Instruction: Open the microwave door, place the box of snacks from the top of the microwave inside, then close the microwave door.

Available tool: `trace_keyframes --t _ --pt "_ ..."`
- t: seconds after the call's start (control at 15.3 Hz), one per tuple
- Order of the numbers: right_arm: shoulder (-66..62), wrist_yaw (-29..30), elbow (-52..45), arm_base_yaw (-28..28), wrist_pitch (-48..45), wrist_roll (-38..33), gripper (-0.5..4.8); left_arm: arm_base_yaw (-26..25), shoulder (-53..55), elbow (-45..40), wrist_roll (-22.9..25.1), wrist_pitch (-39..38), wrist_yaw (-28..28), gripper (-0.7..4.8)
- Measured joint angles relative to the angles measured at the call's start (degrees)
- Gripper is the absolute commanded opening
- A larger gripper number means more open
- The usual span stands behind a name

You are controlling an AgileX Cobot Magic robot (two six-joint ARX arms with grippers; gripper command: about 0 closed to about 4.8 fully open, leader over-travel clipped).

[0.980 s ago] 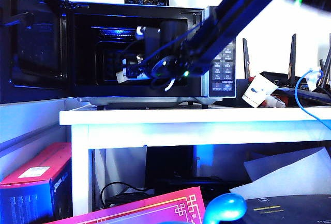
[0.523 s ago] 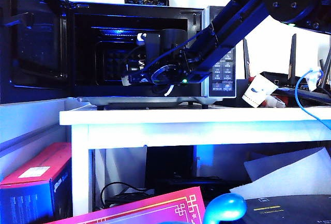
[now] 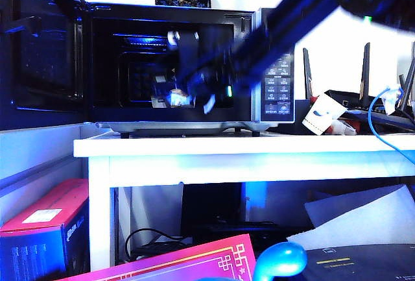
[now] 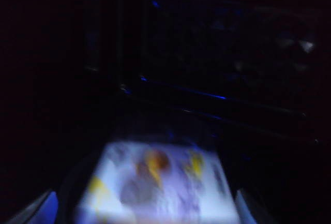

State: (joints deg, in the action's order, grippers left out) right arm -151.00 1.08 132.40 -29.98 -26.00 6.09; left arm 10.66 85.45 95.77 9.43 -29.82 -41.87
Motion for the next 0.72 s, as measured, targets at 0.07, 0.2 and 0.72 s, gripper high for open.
trace_keyframes --t 0.07,0.2,0.72 --pt "2.43 0.00 0.00 -0.31 3.58 0.00 4.79 0.00 0.00 0.02 0.00 0.02 -0.02 -0.05" --pt "7.08 0.07 0.17 -0.70 12.02 1.03 4.79 0.00 0.00 0.00 0.00 0.00 -0.02 -0.05" --pt "14.12 -2.23 0.09 -1.14 46.27 4.74 4.79 0.00 0.00 0.02 -0.02 0.00 -0.02 -0.05"
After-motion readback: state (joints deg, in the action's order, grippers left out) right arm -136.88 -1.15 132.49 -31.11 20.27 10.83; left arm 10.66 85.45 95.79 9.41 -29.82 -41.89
